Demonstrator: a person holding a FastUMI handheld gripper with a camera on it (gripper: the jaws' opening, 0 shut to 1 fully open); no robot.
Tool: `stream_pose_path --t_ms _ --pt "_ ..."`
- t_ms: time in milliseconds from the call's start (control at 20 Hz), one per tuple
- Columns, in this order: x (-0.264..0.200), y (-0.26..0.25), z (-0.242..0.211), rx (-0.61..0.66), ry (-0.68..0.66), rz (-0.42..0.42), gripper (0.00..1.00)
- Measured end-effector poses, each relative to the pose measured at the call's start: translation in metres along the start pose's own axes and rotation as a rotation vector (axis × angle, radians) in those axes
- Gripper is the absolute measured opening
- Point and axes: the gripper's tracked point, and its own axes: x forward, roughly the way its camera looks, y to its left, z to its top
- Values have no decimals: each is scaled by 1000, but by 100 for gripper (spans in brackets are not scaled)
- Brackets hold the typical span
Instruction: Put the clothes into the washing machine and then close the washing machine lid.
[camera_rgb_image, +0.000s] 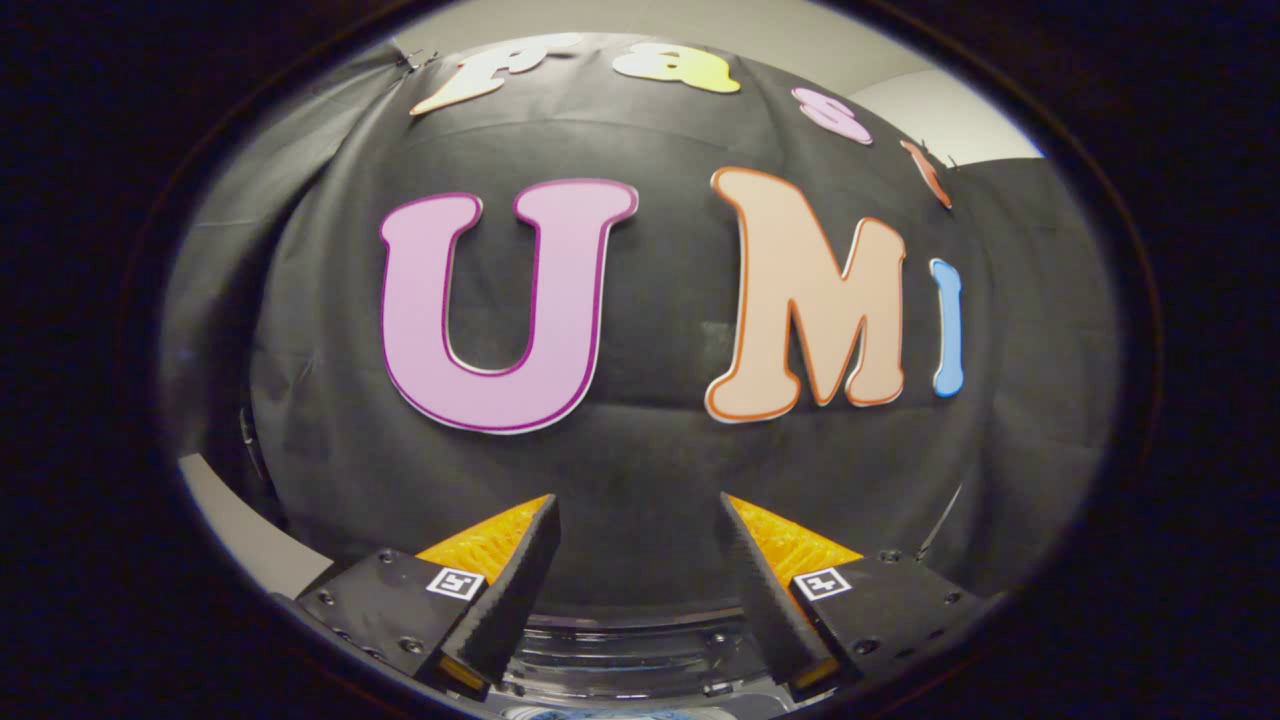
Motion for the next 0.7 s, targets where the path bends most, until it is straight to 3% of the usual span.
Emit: stream_pose_path --t_ms 200,400,550,700 --pt "16 12 -16 44 -8 19 98" --pt "24 36 -68 -30 138 92 98" --pt "16 30 -69 54 78 62 99" --pt "13 29 -63 50 19 51 99"
